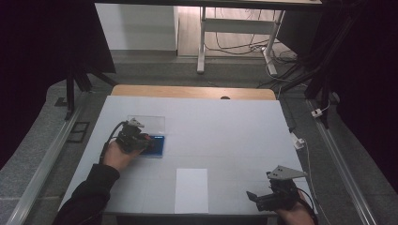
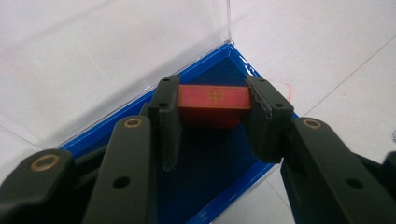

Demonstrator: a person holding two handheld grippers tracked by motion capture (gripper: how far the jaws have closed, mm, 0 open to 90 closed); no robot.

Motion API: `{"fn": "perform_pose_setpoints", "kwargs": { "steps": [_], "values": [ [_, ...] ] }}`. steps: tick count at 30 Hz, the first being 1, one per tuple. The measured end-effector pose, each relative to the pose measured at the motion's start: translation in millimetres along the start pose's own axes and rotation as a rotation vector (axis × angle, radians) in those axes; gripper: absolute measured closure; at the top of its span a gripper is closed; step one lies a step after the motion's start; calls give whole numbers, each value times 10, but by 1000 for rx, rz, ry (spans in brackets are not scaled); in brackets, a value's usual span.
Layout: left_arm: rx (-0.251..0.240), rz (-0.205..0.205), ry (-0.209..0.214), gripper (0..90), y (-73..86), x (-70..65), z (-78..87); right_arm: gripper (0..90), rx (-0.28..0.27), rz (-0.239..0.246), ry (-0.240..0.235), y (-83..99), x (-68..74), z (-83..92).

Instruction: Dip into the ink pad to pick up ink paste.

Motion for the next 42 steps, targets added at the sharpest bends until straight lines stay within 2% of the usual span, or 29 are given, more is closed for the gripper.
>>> {"fn": "perform_pose_setpoints", "kwargs": {
  "steps": [3, 8, 10, 16, 18, 24, 28, 30, 35, 42],
  "values": [
    [8, -24, -23, 589, -14, -37, -7, 1, 2, 0, 0, 0, -1, -1],
    [32, -63, -86, 589, -50, -127, -19, 1, 8, 1, 3, -3, 1, -3],
    [35, -59, -82, 590, -52, -119, -19, 1, 8, 1, 3, -3, 1, -4],
    [24, 0, -13, 590, -42, -15, -21, 1, 7, -3, 1, -3, -3, -6],
    [21, 5, -8, 590, -44, -10, -24, 1, 7, -3, 2, -3, -3, -6],
    [46, -32, -56, 589, -81, -80, -30, 1, 9, -2, 3, -4, -2, -6],
    [55, -48, -62, 587, -91, -84, -21, 1, 5, 0, 1, -3, -1, -4],
    [47, -50, -66, 585, -86, -91, -17, 1, 1, 4, 0, 1, 1, 1],
    [31, -19, -43, 582, -66, -55, 18, 1, -1, 3, -5, 2, -5, 4],
    [-37, -36, -52, 582, -103, -70, 163, 1, -2, 2, -4, 2, 0, 4]
  ]
}}
Point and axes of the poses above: each handheld gripper's, and its own axes: z roughly backward along the jaws, y roughly out of its underside, x roughly to its left, the point moved 2 cm from there along -z, roughly forward along the jaws, and after that the axes turned 13 degrees about -z, right-handed, at the moved point
